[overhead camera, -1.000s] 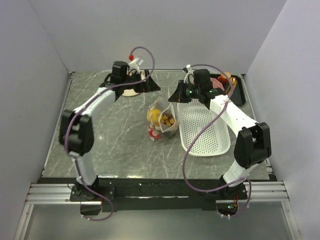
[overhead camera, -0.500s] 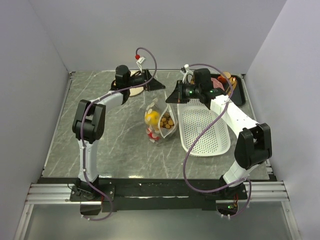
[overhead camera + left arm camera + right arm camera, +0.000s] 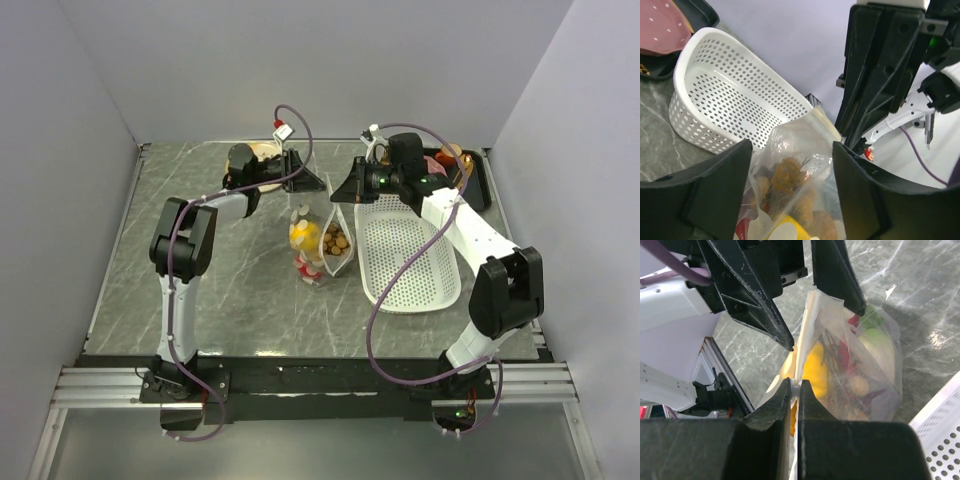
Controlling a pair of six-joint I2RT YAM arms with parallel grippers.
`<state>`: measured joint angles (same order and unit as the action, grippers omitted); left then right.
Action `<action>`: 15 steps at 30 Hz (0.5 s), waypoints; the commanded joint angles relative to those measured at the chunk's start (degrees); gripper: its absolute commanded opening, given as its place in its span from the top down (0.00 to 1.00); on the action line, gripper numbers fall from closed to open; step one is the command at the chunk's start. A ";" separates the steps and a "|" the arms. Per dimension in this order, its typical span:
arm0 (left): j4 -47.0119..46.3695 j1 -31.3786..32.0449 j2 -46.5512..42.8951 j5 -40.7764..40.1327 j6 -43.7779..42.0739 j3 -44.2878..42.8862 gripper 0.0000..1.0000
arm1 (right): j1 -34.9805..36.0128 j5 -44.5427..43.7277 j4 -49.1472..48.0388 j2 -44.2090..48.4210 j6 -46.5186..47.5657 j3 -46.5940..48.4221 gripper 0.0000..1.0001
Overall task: Place the food in the zip-top bag and seal the zipper
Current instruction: Adjust the zipper food storage bag at the center of the board.
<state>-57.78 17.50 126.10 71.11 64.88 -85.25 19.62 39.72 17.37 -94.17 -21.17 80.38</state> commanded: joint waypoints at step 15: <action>-19.39 0.96 1.95 1.84 13.52 1.75 0.95 | -1.33 -1.14 -2.34 1.97 -1.59 0.83 0.99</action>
<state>-72.23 17.89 128.53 72.69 77.21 -84.23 18.98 39.64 17.37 -94.17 -21.82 80.49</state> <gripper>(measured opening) 0.180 0.067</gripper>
